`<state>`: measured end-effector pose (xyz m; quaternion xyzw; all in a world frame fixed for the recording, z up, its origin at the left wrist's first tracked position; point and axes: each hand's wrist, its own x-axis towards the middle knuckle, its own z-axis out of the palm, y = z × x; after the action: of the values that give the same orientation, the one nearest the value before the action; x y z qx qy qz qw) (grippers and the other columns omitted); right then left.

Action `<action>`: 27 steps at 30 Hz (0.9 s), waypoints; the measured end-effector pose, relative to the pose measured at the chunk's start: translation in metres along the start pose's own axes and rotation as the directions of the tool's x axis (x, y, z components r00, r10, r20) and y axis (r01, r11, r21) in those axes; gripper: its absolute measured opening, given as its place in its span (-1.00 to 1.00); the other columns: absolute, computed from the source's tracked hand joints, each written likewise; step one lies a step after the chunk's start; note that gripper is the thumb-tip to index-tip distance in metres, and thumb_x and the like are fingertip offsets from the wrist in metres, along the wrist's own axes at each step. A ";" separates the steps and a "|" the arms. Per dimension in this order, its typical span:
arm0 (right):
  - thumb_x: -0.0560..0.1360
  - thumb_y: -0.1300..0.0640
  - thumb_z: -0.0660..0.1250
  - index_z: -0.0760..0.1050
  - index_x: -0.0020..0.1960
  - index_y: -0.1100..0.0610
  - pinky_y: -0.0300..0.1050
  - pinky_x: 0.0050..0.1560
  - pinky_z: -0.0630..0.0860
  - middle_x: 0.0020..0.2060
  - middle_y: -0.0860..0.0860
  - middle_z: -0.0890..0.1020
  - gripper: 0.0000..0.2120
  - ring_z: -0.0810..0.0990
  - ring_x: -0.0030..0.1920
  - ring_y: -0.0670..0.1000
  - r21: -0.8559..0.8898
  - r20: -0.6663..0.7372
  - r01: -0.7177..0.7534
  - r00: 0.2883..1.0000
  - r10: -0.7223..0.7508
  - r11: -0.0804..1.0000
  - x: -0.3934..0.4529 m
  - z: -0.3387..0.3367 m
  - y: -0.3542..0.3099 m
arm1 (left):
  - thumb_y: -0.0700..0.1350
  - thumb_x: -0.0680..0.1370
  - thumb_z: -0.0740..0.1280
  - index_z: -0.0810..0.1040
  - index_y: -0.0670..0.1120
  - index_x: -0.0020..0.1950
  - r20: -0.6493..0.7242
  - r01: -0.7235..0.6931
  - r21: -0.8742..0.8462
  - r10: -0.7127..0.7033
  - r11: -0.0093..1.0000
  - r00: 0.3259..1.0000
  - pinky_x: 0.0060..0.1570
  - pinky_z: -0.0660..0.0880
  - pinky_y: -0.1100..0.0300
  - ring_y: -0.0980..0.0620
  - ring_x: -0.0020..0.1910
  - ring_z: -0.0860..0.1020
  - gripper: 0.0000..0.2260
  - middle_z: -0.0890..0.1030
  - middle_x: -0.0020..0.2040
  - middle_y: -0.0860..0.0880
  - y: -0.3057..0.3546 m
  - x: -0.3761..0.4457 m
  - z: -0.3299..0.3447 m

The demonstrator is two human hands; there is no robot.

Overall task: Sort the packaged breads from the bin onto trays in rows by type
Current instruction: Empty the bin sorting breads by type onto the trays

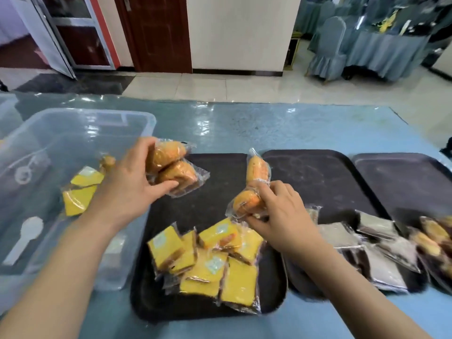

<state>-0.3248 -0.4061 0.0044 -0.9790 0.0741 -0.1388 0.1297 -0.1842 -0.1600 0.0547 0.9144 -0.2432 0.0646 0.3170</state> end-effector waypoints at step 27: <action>0.36 -0.38 0.24 0.34 0.27 -0.09 -0.04 0.09 0.39 0.00 -0.06 0.42 -0.42 0.41 0.07 0.05 0.129 0.239 -0.199 0.957 0.164 0.972 -0.049 -0.022 0.342 | -0.01 0.36 0.57 0.31 0.22 0.20 0.297 0.247 -0.201 -0.181 0.948 0.938 -0.16 0.37 0.39 0.27 -0.03 0.51 -0.44 0.47 0.05 0.28 0.205 0.014 0.296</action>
<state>-0.4148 -0.7292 -0.0816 -0.9648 0.1378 -0.0190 0.2233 -0.2827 -0.4862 -0.0628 0.8916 -0.1892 -0.1270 0.3913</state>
